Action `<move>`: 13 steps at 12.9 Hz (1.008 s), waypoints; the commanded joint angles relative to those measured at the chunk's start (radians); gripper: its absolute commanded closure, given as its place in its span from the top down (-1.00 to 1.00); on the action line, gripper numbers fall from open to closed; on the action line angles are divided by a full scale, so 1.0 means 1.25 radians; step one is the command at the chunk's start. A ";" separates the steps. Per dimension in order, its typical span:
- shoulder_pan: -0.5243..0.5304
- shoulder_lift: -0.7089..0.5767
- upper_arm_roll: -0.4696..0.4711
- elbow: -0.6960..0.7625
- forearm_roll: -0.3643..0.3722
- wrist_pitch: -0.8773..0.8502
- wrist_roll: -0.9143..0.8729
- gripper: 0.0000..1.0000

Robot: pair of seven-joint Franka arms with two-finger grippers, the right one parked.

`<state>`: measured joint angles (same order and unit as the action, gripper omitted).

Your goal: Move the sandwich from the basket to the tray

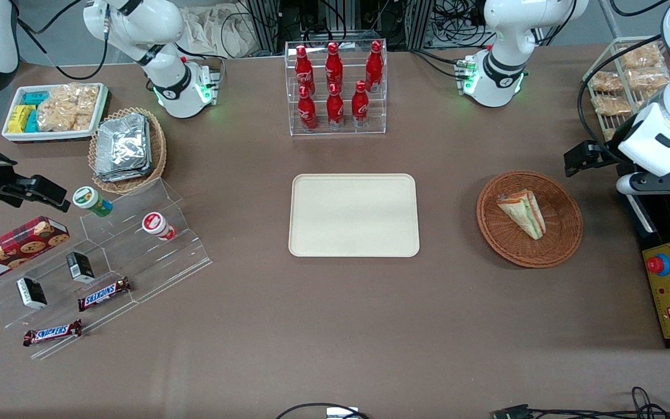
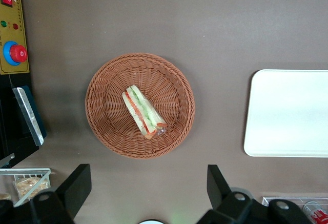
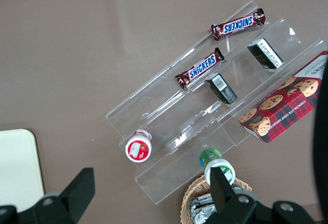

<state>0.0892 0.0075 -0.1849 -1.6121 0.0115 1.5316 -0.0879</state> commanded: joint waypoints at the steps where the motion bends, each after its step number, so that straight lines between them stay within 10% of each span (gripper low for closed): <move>1: -0.008 -0.010 0.013 0.000 -0.010 -0.020 0.011 1.00; 13: 0.016 -0.019 0.014 -0.152 0.025 0.073 -0.095 1.00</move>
<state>0.1020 0.0322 -0.1668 -1.7040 0.0301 1.5529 -0.1627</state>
